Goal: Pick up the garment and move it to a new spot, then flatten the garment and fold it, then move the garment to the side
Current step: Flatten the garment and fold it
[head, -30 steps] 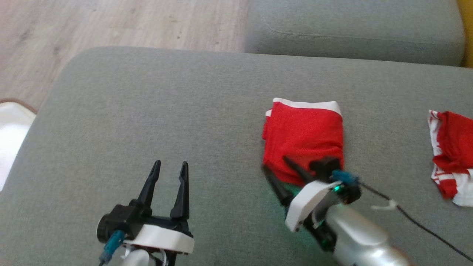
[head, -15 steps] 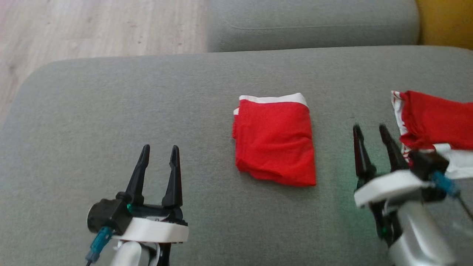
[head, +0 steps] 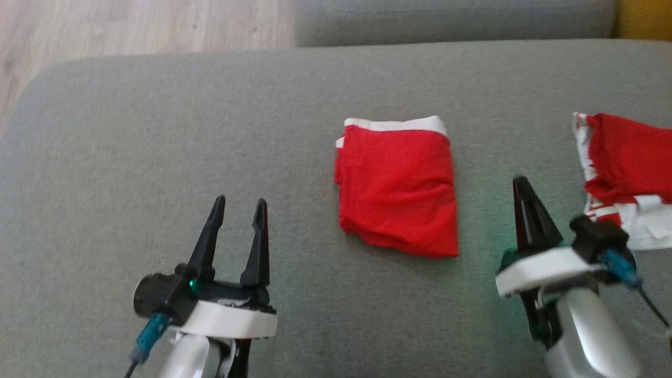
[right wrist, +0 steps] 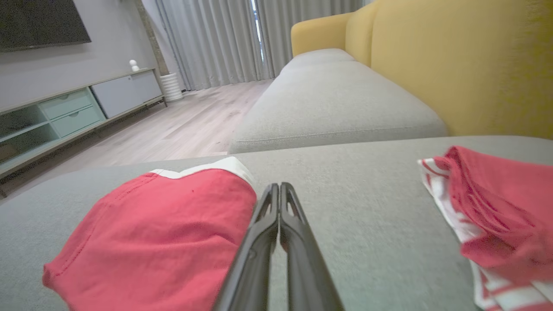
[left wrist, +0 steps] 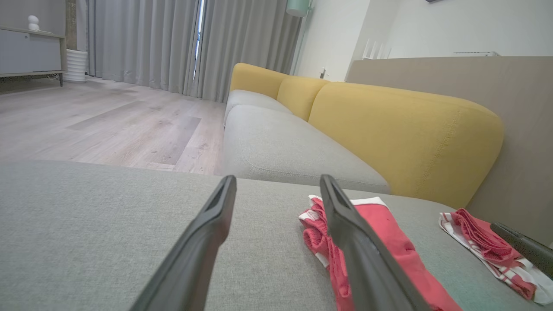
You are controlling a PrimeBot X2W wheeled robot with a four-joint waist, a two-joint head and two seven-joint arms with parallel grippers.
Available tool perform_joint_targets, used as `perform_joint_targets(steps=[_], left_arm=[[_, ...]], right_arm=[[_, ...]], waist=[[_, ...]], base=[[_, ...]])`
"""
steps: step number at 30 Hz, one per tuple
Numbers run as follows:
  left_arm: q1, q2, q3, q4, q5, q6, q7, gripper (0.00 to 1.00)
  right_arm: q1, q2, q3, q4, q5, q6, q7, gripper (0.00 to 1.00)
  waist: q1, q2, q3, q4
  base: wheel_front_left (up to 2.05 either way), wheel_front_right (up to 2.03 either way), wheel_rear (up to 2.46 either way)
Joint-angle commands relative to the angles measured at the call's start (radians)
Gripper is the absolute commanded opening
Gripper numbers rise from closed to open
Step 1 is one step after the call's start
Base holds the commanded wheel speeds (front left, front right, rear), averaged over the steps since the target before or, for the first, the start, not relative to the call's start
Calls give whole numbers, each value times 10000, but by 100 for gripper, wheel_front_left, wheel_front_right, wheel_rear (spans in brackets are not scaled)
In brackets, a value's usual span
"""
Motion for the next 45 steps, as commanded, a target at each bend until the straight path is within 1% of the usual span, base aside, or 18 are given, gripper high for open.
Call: perform_joint_targets(steps=[1,4,6,9,11,12,15,17,20,25,32,35,37,41,44,45], left_arm=[[-603,22,202,-331,-58,-70,-65,100],[-786,22,79,-283,-60,-104,-65,100],[-908,22,11,-256,-67,-123,-65,100],[-1090,22,-112,-218,-93,-150,-65,100],[-1200,22,-187,-211,-128,-152,-65,100],[-1200,22,-187,-211,-128,-152,-65,100],[-1314,22,-257,-210,-179,-123,-65,100],[-1348,22,-260,-211,-211,-96,-65,100],[-1325,22,-223,-206,-234,-53,-65,100],[-1257,22,-228,-197,-273,-31,-65,100],[-1295,22,-393,-170,-361,6,-65,100],[-1244,22,-323,-138,-342,45,-65,100],[-1178,22,-218,-126,-298,60,-65,100],[-1149,22,-71,-152,-189,10,-65,100],[-1137,22,51,-185,-165,8,-65,100],[-1103,22,167,-155,-126,21,-65,100]], right_arm=[[-870,54,287,-349,-216,67,60,0],[-1510,60,531,-63,-388,67,194,0],[-1952,62,752,362,-323,67,350,0],[-2657,64,891,1251,11,67,544,0],[-3086,43,878,2044,-60,67,740,0],[-3086,43,878,2044,-60,67,740,0],[-3582,-95,717,3330,-338,67,1037,0],[-3858,-93,702,3875,-427,67,893,0],[-4219,-36,919,4175,-380,67,367,0],[-4482,54,1824,4153,-58,67,0,0],[-4260,65,4226,4545,1443,67,294,0],[-4237,66,4935,4732,1671,67,212,0],[-4338,66,4946,4770,1817,67,67,0],[-4542,67,4395,4589,1737,67,-129,0],[-4393,47,3430,3764,1261,67,-151,0],[-4045,29,2665,2990,950,67,-154,0]], waist=[[0,0,471,429],[0,0,823,776],[0,0,1024,997],[0,0,1256,1325],[0,0,1351,1526],[0,0,1351,1526],[0,0,1410,1769],[0,0,1404,1859],[0,0,1350,1905],[0,0,1272,1911],[0,0,1201,1975],[0,0,1110,1865],[0,0,1012,1709],[0,0,766,1284],[0,0,546,886],[0,0,402,586]], base=[[0,0,0],[0,0,0],[0,0,0],[0,0,0],[0,0,0],[0,0,0],[0,0,0],[0,0,0],[0,0,0],[0,0,0],[0,0,0],[0,0,0],[0,0,0],[0,0,0],[0,0,0],[0,0,0]])
